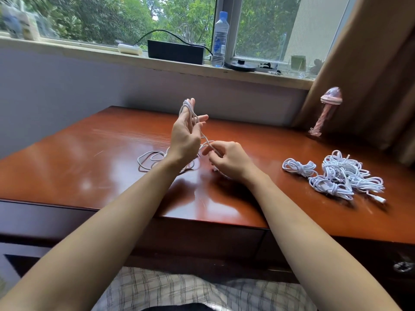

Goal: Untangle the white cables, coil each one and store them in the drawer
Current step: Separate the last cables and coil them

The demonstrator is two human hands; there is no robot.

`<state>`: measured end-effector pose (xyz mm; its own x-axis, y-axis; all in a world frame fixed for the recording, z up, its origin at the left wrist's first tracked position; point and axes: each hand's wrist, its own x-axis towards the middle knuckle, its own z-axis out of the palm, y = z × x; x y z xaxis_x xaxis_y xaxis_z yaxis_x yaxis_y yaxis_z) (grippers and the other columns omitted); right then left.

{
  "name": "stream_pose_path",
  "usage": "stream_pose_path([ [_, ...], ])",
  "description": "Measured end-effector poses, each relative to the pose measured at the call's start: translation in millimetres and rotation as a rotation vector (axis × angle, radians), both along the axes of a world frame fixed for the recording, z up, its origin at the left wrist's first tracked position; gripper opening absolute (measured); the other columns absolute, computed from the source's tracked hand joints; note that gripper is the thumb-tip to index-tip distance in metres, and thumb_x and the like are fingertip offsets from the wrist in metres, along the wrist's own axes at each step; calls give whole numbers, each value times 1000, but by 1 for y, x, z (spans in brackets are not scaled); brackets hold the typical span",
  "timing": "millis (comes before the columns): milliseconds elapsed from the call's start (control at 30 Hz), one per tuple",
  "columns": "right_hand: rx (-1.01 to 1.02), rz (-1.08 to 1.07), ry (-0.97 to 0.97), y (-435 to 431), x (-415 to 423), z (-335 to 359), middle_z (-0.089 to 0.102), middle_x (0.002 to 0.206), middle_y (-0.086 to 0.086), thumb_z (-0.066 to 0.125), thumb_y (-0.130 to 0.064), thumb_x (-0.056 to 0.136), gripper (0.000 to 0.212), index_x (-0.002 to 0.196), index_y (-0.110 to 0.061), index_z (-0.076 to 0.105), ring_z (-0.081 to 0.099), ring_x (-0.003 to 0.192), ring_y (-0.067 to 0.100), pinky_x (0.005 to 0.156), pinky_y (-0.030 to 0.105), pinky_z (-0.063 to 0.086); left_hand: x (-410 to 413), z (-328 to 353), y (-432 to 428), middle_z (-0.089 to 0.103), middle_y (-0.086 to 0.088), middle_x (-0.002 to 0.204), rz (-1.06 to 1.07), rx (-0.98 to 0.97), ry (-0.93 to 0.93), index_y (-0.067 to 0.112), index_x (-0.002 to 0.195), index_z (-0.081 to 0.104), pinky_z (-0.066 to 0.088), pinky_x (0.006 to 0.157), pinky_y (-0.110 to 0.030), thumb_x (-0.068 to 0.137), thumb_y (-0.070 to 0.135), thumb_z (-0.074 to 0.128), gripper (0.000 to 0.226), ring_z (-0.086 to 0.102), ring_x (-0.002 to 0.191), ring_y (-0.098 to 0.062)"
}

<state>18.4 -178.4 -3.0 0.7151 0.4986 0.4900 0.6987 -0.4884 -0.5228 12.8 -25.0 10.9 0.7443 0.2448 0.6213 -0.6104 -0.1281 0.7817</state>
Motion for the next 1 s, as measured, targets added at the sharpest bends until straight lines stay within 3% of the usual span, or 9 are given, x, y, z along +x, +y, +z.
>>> stream_pose_path([
  [133, 37, -136, -128, -2, 1, 3, 57, 58, -10, 58, -19, 87, 13, 85, -18, 71, 49, 56, 12, 59, 28, 40, 1, -2, 0, 22, -5, 165, 86, 170, -121, -1, 158, 13, 47, 102, -21, 95, -13, 37, 68, 61, 122, -18],
  [267, -23, -169, -156, -2, 1, 5, 66, 66, -4, 57, -23, 85, 14, 85, -18, 71, 59, 64, 21, 65, 33, 49, 3, -5, 3, 19, 0, 163, 148, 292, -121, -1, 158, 11, 45, 106, -21, 95, -13, 32, 68, 55, 127, -22],
  [367, -10, -189, -175, -7, 2, 7, 68, 67, -4, 58, -24, 84, 16, 83, -19, 72, 60, 65, 21, 66, 34, 51, 4, -9, 1, 8, -3, 166, 123, 423, -67, 0, 158, 5, 33, 119, -29, 90, -18, 25, 74, 35, 146, -27],
  [467, 143, -108, -13, -10, 0, 9, 69, 64, 3, 59, -22, 85, 16, 77, -18, 72, 62, 57, 17, 59, 31, 49, 6, -12, 1, 9, -11, 168, 152, 611, 8, 1, 159, 10, 20, 123, -24, 95, -14, 31, 69, 24, 152, -31],
  [567, 359, 44, 220, -15, -5, 15, 65, 60, 21, 57, -16, 88, 23, 75, 1, 67, 55, 45, 17, 51, 26, 43, 8, -15, 3, 9, -7, 169, 150, 676, -24, 3, 160, 9, 25, 123, -34, 94, -15, 32, 72, 27, 150, -30],
  [700, 356, 61, 166, -19, -5, 16, 62, 53, -8, 54, -19, 88, 27, 75, -1, 69, 49, 47, 9, 52, 24, 42, 13, -17, 9, 21, -10, 165, 192, 772, -13, 2, 159, 16, 38, 115, -47, 86, -18, 39, 80, 38, 141, -38],
  [833, 319, 9, 53, -19, -3, 14, 68, 67, 0, 56, -15, 89, 23, 81, -8, 77, 51, 52, 10, 53, 26, 39, 12, -16, 12, 49, -20, 149, 211, 819, -71, -6, 150, 35, 36, 115, -41, 86, -13, 52, 67, 43, 140, -35],
  [933, 265, -49, -22, -21, -1, 13, 68, 72, -9, 60, -6, 94, 20, 86, -7, 78, 57, 59, -2, 61, 10, 38, 14, -18, 16, 65, -20, 126, 268, 863, -172, -5, 136, 54, 47, 103, -45, 88, -6, 54, 48, 60, 120, -36],
  [1000, 227, -96, -98, -24, 4, 11, 69, 74, -13, 63, -15, 95, 17, 90, -14, 79, 60, 62, -1, 63, 13, 42, 14, -18, 18, 70, -18, 115, 306, 845, -185, -2, 129, 60, 50, 95, -45, 90, -4, 56, 39, 65, 107, -36],
])
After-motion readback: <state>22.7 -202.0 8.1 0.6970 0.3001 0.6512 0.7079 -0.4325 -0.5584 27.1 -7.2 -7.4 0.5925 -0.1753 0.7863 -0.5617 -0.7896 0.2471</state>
